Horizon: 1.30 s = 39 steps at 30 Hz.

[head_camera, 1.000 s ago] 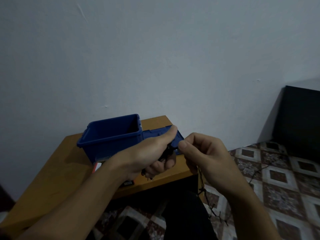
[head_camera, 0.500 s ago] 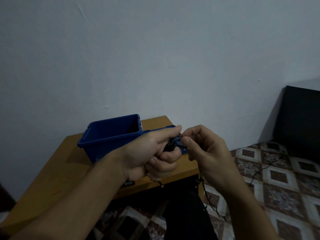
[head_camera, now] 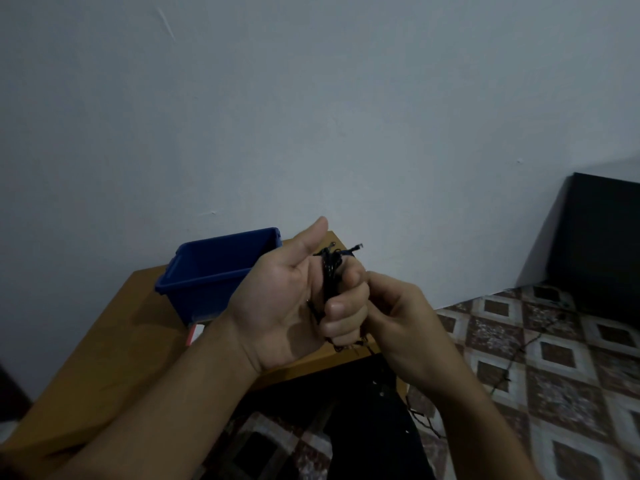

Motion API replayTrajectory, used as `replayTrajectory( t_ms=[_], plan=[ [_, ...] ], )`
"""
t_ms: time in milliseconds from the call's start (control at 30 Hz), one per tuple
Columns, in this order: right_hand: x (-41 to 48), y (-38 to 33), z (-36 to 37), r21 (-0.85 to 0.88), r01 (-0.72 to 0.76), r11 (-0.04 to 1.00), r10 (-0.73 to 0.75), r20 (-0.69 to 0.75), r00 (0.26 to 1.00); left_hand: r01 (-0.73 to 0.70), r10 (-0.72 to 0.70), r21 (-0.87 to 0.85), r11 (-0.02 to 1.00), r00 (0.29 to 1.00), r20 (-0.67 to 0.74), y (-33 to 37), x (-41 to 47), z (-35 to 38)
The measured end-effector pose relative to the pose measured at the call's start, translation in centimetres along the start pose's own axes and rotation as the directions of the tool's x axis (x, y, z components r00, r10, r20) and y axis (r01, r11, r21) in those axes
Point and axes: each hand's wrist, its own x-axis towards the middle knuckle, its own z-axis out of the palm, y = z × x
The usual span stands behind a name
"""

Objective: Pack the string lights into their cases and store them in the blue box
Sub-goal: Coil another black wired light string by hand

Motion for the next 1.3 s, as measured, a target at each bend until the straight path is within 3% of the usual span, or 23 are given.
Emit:
replayTrajectory(
  t_ms=[500, 667, 833, 1133, 1300],
  plan=[
    [0.0, 0.2, 0.9, -0.085, -0.116, 0.990, 0.118, 0.018, 0.993, -0.244, 0.221, -0.037, 0.969, 0.926, -0.305, 1.0, -0.5, 1.7],
    [-0.1, -0.2, 1.0, -0.066, -0.181, 0.981, 0.184, 0.031, 0.982, -0.337, 0.307, 0.006, 0.942, 0.853, -0.423, 1.2, -0.4, 2.0],
    [-0.3, -0.5, 0.5, -0.160, -0.190, 0.969, 0.207, 0.097, 0.973, -0.412, 0.372, 0.043, 0.910, 0.768, -0.522, 1.1, -0.1, 2.0],
    [-0.3, -0.6, 0.2, -0.215, -0.214, 0.953, 0.244, 0.126, 0.961, -0.492, 0.472, 0.150, 0.858, 0.638, -0.608, 1.2, 0.0, 1.7],
    [-0.4, -0.8, 0.1, -0.204, -0.230, 0.952, 0.256, 0.111, 0.960, -0.501, 0.503, 0.197, 0.843, 0.603, -0.619, 1.1, -0.1, 1.6]
  ],
)
